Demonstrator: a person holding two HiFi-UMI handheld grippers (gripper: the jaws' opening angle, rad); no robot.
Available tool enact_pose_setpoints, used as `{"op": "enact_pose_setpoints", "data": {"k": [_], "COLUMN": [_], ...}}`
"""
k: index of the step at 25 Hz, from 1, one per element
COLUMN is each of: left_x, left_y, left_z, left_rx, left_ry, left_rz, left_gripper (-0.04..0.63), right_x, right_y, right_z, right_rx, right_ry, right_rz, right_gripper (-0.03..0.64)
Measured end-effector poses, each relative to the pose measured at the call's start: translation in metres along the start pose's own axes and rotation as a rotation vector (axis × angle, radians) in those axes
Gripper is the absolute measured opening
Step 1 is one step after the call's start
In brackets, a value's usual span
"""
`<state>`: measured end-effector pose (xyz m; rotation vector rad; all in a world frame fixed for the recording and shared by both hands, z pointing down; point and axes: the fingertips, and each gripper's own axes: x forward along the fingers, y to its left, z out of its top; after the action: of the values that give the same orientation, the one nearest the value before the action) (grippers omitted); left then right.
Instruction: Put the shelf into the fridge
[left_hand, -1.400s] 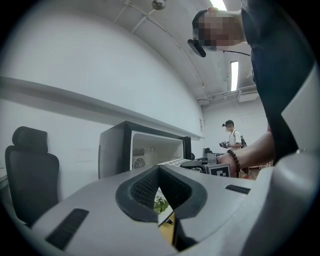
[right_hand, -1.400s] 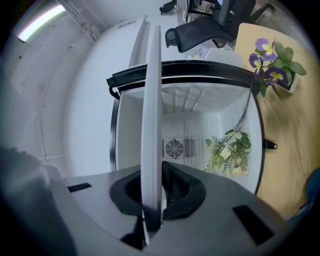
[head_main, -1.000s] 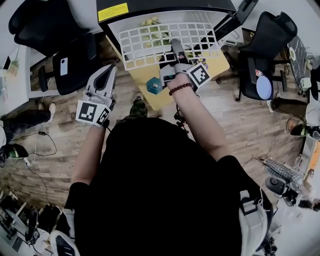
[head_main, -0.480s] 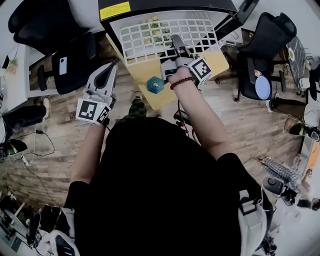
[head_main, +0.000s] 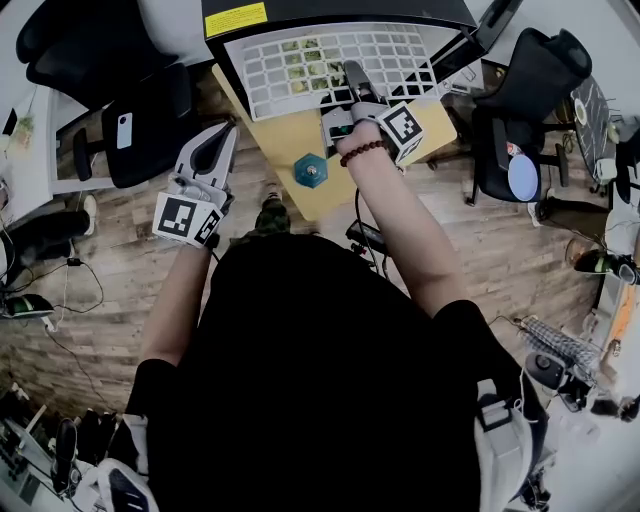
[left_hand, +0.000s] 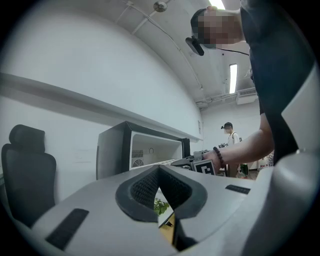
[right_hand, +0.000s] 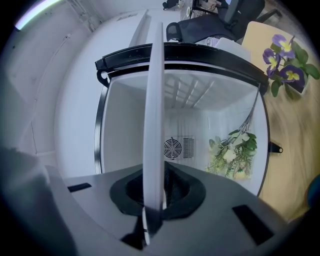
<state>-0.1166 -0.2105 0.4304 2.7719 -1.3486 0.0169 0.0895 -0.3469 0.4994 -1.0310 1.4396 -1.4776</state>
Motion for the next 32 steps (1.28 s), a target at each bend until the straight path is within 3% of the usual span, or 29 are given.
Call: {"op": "enact_pose_setpoints", "data": {"k": [32], "left_x": [0.008], "left_y": [0.007], "left_z": [0.001], "left_rx": [-0.008], "left_ry": [-0.003], "left_rz": [0.008], "left_gripper": [0.018], "right_x": [0.053], "right_y": [0.001], "right_z": [0.007], "right_rx": [0.002], "right_ry": [0.005], "right_rz": [0.015], "right_gripper": [0.040]}}
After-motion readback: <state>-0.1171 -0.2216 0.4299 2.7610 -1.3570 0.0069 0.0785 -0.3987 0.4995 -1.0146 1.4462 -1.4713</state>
